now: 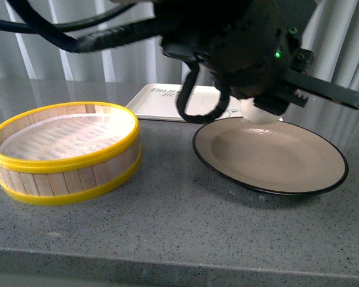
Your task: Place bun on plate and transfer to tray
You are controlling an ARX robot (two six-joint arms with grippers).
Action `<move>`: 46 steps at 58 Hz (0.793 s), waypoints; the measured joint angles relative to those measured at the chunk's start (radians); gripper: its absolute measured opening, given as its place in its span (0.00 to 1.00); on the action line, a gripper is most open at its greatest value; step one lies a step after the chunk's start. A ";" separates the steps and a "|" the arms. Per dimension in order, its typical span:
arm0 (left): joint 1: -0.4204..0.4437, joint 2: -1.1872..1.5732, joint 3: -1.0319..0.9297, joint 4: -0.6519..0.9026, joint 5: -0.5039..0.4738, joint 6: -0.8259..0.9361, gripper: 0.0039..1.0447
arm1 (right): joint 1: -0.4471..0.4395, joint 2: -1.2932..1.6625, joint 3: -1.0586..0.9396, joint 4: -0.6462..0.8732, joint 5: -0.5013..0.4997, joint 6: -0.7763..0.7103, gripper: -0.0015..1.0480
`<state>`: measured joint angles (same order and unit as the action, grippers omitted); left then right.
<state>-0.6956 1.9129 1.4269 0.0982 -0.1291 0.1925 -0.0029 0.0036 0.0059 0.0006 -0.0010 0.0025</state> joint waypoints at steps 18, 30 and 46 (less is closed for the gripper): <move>-0.009 0.114 0.128 -0.083 -0.003 0.021 0.03 | 0.000 0.000 0.000 0.000 0.000 0.000 0.92; -0.010 0.151 0.185 -0.134 0.008 0.022 0.03 | 0.000 0.000 0.000 0.000 0.000 0.000 0.92; -0.013 0.202 0.220 -0.175 -0.001 0.032 0.03 | 0.000 0.000 0.000 0.000 0.000 0.000 0.92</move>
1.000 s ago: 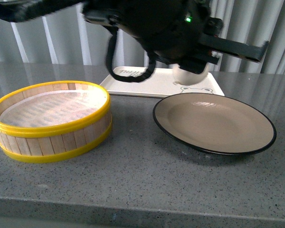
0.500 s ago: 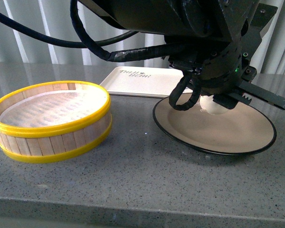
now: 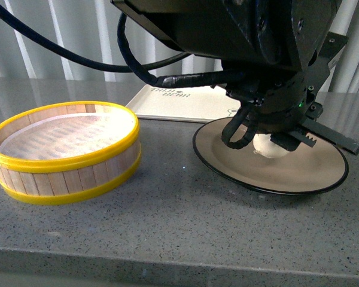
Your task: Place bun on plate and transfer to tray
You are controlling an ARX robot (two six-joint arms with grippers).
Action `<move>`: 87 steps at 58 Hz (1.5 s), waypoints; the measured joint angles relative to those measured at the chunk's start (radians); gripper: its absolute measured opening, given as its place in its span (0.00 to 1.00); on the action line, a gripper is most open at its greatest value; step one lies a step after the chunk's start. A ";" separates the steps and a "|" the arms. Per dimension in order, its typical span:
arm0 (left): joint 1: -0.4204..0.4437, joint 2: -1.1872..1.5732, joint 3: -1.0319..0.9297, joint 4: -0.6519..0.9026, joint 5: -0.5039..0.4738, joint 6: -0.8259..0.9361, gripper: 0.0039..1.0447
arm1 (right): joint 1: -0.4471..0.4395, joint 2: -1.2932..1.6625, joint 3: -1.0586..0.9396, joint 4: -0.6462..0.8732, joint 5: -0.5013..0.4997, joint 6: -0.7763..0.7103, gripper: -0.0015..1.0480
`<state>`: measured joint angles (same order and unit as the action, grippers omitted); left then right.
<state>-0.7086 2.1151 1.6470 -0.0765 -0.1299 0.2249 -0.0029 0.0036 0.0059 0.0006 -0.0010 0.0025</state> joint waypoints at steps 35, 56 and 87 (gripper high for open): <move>0.005 0.028 0.023 -0.016 0.048 -0.051 0.56 | 0.000 0.000 0.000 0.000 0.000 0.000 0.92; 0.108 -0.183 -0.038 0.040 -0.029 -0.166 0.93 | 0.000 0.000 0.000 0.000 0.000 0.000 0.92; 0.324 -0.648 -0.891 0.834 -0.261 -0.217 0.33 | 0.000 0.000 0.000 0.000 -0.002 0.000 0.92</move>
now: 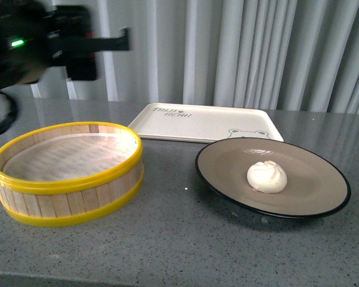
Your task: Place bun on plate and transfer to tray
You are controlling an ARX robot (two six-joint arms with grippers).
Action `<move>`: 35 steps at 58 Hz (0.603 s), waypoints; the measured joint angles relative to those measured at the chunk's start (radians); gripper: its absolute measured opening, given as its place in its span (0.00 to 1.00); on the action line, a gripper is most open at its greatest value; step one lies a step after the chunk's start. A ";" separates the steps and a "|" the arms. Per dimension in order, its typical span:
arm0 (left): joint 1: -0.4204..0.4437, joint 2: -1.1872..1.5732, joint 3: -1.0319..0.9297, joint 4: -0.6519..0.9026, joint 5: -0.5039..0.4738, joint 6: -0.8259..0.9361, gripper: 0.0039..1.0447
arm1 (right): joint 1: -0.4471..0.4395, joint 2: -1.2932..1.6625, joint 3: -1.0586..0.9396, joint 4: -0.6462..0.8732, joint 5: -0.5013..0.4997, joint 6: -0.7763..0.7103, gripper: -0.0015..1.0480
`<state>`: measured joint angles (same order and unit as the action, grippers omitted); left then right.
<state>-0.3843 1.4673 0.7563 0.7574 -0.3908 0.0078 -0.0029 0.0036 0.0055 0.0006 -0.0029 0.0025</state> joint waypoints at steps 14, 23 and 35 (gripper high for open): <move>0.108 -0.199 -0.330 0.076 0.136 -0.010 0.04 | 0.000 0.000 0.000 0.000 0.002 0.000 0.92; 0.183 -0.317 -0.459 0.085 0.187 -0.011 0.04 | 0.000 0.000 0.000 0.000 0.002 0.000 0.92; 0.234 -0.445 -0.563 0.066 0.253 -0.010 0.04 | 0.000 0.000 0.000 0.000 0.002 0.000 0.92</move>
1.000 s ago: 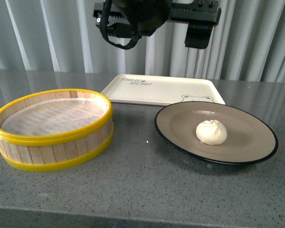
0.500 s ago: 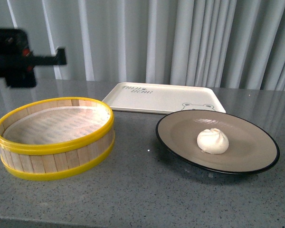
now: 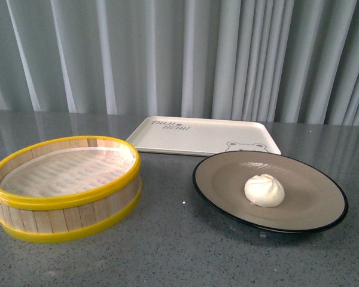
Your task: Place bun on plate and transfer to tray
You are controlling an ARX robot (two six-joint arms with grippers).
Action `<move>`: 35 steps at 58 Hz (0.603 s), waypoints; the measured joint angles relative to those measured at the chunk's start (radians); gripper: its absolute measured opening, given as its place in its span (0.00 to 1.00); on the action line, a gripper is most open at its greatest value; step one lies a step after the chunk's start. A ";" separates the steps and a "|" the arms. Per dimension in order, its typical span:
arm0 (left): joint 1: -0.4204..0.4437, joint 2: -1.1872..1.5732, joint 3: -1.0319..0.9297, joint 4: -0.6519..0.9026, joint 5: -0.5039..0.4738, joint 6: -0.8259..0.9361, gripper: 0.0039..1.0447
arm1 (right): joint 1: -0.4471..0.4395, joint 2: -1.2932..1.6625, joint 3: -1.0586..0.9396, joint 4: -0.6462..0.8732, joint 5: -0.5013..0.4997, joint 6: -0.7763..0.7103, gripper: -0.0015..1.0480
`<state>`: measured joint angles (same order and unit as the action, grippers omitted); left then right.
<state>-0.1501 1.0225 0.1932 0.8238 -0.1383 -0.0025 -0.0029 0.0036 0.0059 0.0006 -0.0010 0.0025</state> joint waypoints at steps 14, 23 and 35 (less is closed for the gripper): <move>0.053 -0.153 -0.085 -0.073 0.043 0.000 0.04 | 0.000 0.000 0.000 0.000 0.000 0.000 0.92; 0.129 -0.253 -0.120 -0.137 0.133 0.000 0.04 | 0.000 0.000 0.000 0.000 0.000 0.000 0.92; 0.148 -0.323 -0.166 -0.146 0.134 0.000 0.04 | 0.000 0.000 0.000 0.000 0.000 0.000 0.92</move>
<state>-0.0021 0.6994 0.0273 0.6777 -0.0040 -0.0029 -0.0029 0.0036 0.0059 0.0006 -0.0010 0.0025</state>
